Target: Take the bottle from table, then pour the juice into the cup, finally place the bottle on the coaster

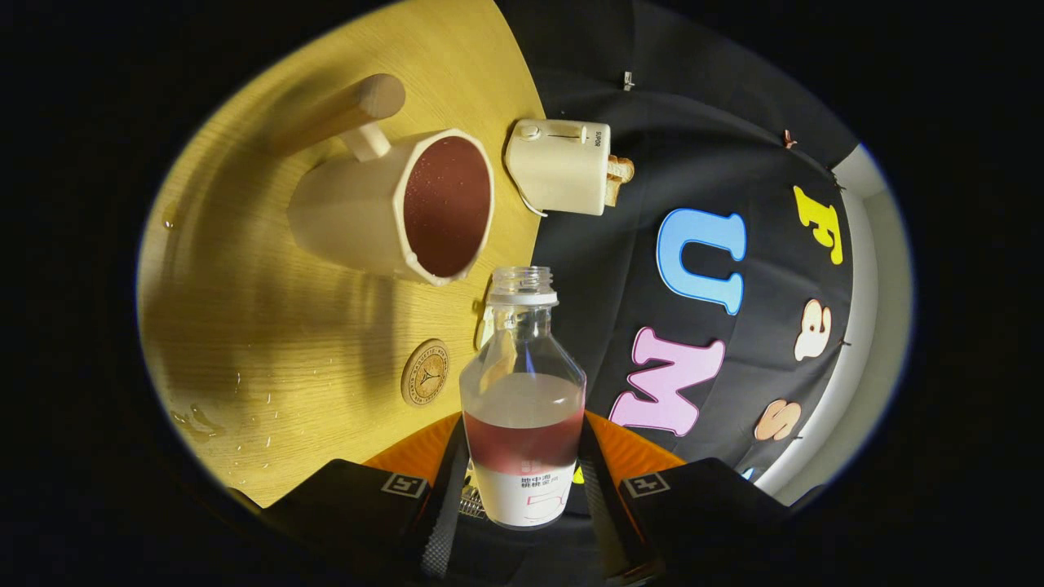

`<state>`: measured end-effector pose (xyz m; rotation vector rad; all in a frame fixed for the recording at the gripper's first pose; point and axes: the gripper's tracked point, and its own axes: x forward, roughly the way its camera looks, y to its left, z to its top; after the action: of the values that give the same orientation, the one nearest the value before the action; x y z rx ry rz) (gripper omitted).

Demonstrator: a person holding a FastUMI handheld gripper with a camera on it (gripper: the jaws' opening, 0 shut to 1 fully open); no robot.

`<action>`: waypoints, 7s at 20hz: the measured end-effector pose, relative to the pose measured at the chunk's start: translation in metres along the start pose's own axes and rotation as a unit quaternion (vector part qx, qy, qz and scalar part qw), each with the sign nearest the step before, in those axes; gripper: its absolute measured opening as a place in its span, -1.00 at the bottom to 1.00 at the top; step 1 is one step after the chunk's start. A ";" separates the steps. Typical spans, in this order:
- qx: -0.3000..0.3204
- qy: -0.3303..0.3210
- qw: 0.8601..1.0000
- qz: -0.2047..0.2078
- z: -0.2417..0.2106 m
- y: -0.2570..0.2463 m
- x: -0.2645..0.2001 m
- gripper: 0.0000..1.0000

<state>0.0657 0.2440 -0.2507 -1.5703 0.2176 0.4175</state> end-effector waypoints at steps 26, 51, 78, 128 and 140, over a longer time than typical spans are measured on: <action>-0.071 -0.034 0.997 -0.016 0.018 -0.011 0.000 0.43; -0.143 -0.045 0.988 -0.035 0.023 -0.019 -0.001 0.42; -0.291 -0.118 0.943 -0.111 0.049 -0.049 -0.010 0.42; 0.220 -0.048 0.973 0.048 0.019 -0.006 -0.021 0.44; 0.639 -0.068 0.764 0.056 -0.009 -0.037 -0.009 0.44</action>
<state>0.0728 0.2363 -0.2129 -0.1636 0.3762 0.3356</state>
